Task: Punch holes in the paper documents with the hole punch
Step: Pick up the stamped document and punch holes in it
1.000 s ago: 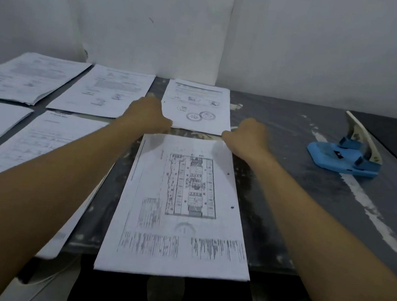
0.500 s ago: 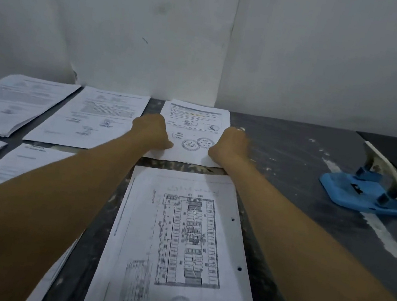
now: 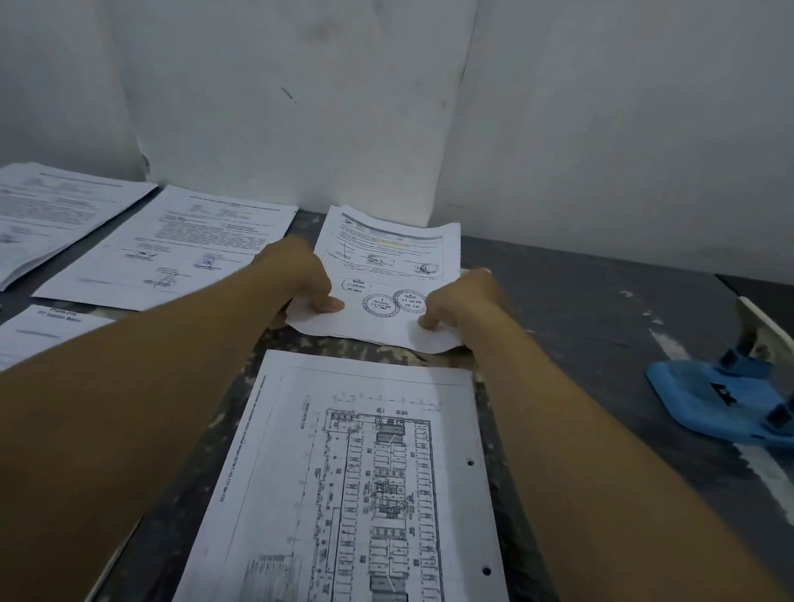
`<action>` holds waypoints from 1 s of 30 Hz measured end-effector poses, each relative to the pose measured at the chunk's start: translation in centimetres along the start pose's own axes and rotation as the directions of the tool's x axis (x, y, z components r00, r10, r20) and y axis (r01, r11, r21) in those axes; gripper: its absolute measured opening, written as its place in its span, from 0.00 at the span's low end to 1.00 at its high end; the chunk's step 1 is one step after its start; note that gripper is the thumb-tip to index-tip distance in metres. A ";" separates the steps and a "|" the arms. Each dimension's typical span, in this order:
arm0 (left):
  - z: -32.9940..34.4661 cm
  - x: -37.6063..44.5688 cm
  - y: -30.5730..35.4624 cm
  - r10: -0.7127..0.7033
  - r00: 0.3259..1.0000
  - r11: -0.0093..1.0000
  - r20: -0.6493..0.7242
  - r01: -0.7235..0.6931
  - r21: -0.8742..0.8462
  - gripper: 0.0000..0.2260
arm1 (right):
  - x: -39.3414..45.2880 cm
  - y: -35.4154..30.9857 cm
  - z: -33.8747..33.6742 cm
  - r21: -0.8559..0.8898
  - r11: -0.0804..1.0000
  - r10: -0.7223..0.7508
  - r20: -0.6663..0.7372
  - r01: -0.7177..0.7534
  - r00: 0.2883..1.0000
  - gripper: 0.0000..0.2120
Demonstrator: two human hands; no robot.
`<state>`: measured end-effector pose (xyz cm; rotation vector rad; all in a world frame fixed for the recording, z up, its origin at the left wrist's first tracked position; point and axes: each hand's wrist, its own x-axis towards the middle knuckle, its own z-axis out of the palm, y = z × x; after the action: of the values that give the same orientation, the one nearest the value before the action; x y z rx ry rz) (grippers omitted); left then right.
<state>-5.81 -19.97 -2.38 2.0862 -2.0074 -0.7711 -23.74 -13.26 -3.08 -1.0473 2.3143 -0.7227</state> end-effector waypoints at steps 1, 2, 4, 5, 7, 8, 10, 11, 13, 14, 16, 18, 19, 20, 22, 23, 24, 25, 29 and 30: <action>0.0 0.0 0.0 -0.004 1.000 1.000 0.004 0.004 -0.010 0.25 | 0.1 0.1 -0.1 0.043 0.999 0.001 0.004 -0.001 1.000 0.46; 0.0 0.0 -0.1 0.000 1.000 1.000 0.004 0.000 -0.006 0.26 | 0.2 0.3 -0.3 0.082 0.997 0.002 0.014 -0.003 1.000 0.41; 0.2 0.2 -0.3 0.008 1.000 1.000 -0.017 -0.008 0.020 0.31 | 0.8 0.5 -0.7 0.177 0.984 0.012 0.031 -0.018 0.999 0.30; 0.3 0.2 -0.4 0.012 0.999 1.000 -0.035 -0.011 0.026 0.33 | 1.1 0.6 -0.8 0.229 0.973 0.018 0.035 -0.025 0.999 0.28; 0.6 0.3 -0.7 0.018 0.998 1.000 -0.062 -0.017 0.021 0.35 | 1.3 0.7 -0.8 0.298 0.954 0.007 0.030 -0.016 1.000 0.35; 0.6 0.3 -0.8 0.021 0.997 1.000 -0.071 -0.020 0.011 0.35 | 1.2 0.8 -0.7 0.319 0.948 0.000 0.021 -0.006 1.000 0.37; 0.8 0.2 -1.0 0.039 0.995 0.999 -0.092 -0.039 -0.005 0.35 | 1.4 1.1 -0.5 0.381 0.924 -0.006 0.000 0.006 1.000 0.34; 1.0 0.1 -1.2 0.057 0.992 0.998 -0.109 -0.059 -0.013 0.34 | 1.4 1.3 -0.3 0.417 0.909 -0.009 -0.007 0.011 1.000 0.28; 1.4 -0.1 -1.8 0.105 0.983 0.993 -0.150 -0.112 -0.041 0.30 | 1.3 1.9 -0.3 0.478 0.877 -0.034 -0.021 0.040 0.999 0.14; 1.6 -0.3 -2.1 0.127 0.976 0.988 -0.175 -0.139 -0.061 0.27 | 1.1 2.2 -0.4 0.501 0.863 -0.054 -0.030 0.062 0.998 0.09; 2.0 -0.6 -2.5 0.158 0.962 0.971 -0.222 -0.192 -0.141 0.23 | 0.6 2.8 -0.8 0.573 0.814 -0.094 -0.041 0.100 0.995 0.10; 2.1 -1.1 -2.4 0.176 0.947 0.908 -0.269 -0.261 -0.327 0.20 | -0.3 3.4 -1.4 0.649 0.751 -0.125 -0.042 0.122 0.991 0.13; 1.8 -1.6 -2.1 0.182 0.939 0.855 -0.294 -0.298 -0.424 0.19 | -0.7 3.6 -1.8 0.675 0.725 -0.140 -0.046 0.134 0.989 0.11; 1.5 -2.2 -1.6 0.188 0.929 0.800 -0.318 -0.333 -0.500 0.18 | -1.0 3.8 -2.2 0.689 0.709 -0.157 -0.056 0.152 0.986 0.08; 0.7 -3.2 -0.6 0.193 0.921 0.678 -0.338 -0.374 -0.633 0.16 | -1.9 4.3 -3.5 0.707 0.680 -0.193 -0.081 0.193 0.978 0.06; 0.2 -3.6 0.0 0.194 0.923 0.613 -0.331 -0.378 -0.694 0.15 | -2.3 4.6 -4.1 0.714 0.667 -0.212 -0.091 0.212 0.973 0.07; -0.3 -3.9 0.5 0.200 0.925 0.557 -0.323 -0.379 -0.739 0.14 | -2.7 4.9 -4.8 0.722 0.652 -0.232 -0.099 0.230 0.968 0.07; -0.8 -4.1 1.0 0.213 0.926 0.510 -0.312 -0.378 -0.772 0.14 | -3.1 5.3 -5.4 0.730 0.636 -0.254 -0.108 0.250 0.961 0.07; -2.2 -5.1 2.7 0.302 0.890 0.459 -0.341 -0.449 -0.767 0.14 | -3.9 7.0 -7.4 0.746 0.587 -0.308 -0.151 0.313 0.939 0.07; -2.2 -5.5 3.1 0.330 0.868 0.449 -0.371 -0.490 -0.747 0.14 | -3.9 7.4 -7.8 0.743 0.588 -0.307 -0.159 0.318 0.938 0.08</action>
<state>-7.49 -15.50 2.32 1.0000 -1.4678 -1.0897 -30.15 -3.99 -1.19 -1.0094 1.5174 -1.6680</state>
